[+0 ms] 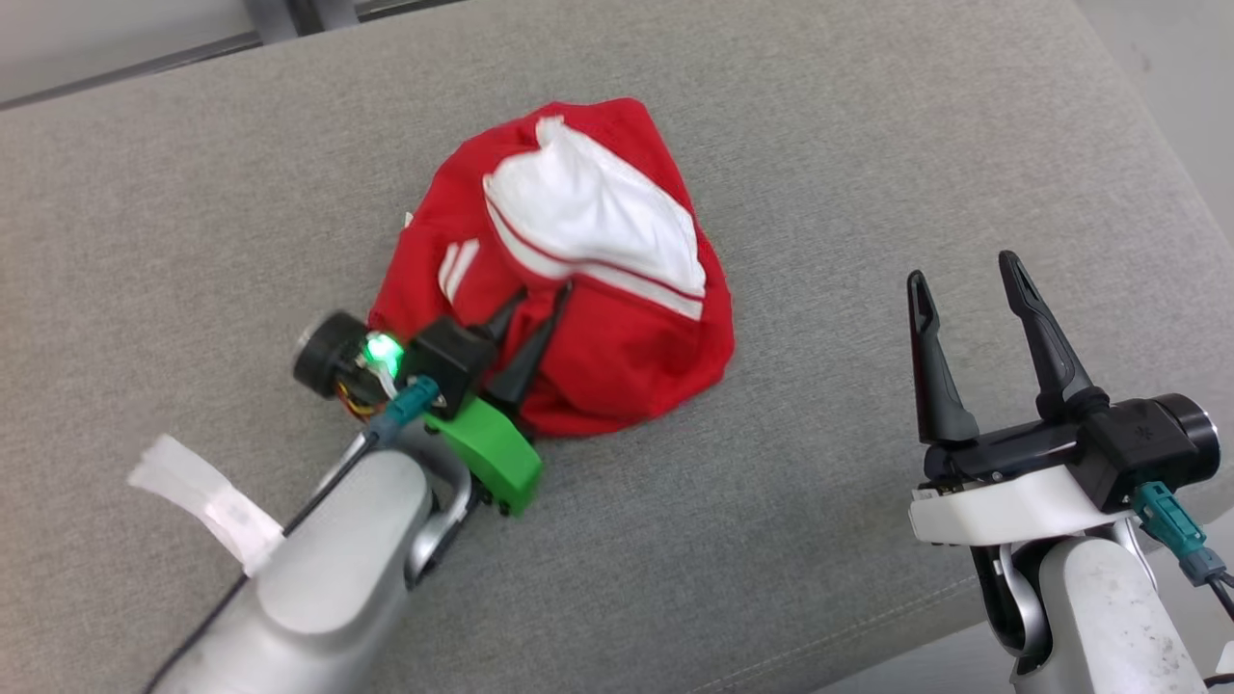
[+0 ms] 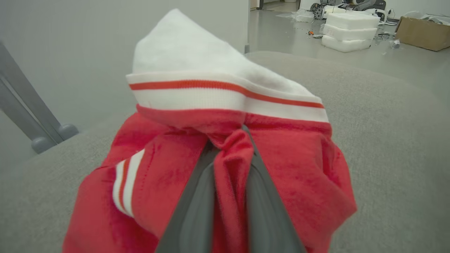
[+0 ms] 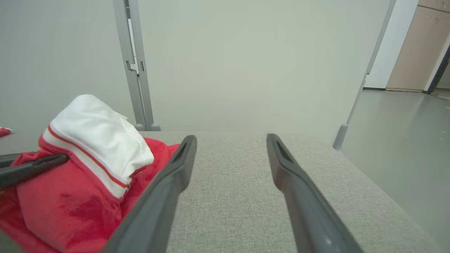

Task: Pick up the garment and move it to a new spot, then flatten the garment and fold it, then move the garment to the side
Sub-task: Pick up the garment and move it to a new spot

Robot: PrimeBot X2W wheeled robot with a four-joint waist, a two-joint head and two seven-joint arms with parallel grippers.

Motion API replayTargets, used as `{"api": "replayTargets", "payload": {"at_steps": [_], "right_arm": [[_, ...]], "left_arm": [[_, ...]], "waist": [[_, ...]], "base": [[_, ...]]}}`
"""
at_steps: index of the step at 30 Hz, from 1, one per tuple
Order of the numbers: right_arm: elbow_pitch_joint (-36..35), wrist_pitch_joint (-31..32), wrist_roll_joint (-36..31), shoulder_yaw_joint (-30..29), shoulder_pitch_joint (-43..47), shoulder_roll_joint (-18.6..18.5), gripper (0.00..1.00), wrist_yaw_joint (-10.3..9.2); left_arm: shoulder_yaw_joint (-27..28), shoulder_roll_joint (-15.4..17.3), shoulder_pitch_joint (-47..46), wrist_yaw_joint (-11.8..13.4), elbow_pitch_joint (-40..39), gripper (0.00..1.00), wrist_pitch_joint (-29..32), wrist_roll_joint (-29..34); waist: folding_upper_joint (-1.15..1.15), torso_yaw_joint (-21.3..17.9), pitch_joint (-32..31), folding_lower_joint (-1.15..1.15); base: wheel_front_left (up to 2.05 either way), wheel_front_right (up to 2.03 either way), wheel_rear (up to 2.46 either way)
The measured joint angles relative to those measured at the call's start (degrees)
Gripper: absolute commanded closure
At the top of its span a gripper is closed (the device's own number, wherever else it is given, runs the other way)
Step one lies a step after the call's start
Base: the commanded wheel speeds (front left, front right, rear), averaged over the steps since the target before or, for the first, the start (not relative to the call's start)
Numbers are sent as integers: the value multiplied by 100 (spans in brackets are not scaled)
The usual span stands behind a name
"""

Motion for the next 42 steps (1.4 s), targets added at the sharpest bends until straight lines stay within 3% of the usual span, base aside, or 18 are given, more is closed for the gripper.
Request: {"api": "replayTargets", "payload": {"at_steps": [4,5,6,7,8,14,22,31,37,42], "right_arm": [[77,0,-24,31,3,1,0,0],[98,0,-27,48,4,2,0,0],[118,0,-37,75,8,2,0,0],[133,0,-51,103,11,3,0,0],[157,0,-65,140,18,4,0,0],[344,0,-97,337,151,7,0,0],[568,0,-75,511,560,8,0,0],[610,0,-82,563,979,9,0,0],[602,0,-87,520,1250,8,0,0],[617,0,-87,536,1377,8,0,0]], "left_arm": [[-9,-294,268,-124,382,100,-75,-89],[-12,-355,313,-146,461,87,-82,-75],[7,-417,357,-157,476,55,-89,-53],[37,-461,377,-166,466,4,-91,-15],[98,-505,398,-163,424,0,-92,43],[848,-669,883,45,-176,0,-109,260],[2189,-765,2395,516,-1125,0,-110,468],[3539,-1080,3964,638,-2057,0,-113,965],[3936,-1207,4864,601,-2493,0,-113,1254],[3863,-1221,5163,543,-2654,0,-113,1327]], "waist": [[0,126,33,0],[0,162,19,0],[0,202,-4,0],[0,232,-32,0],[0,268,-77,0],[0,453,-463,0],[0,707,-1176,0],[0,1090,-1795,0],[0,1235,-2065,0],[0,1257,-2148,0]], "base": [[0,0,0],[0,0,0],[0,0,0],[0,0,0],[0,0,0],[0,0,0],[0,0,0],[0,0,0],[0,0,0],[0,0,0]]}}
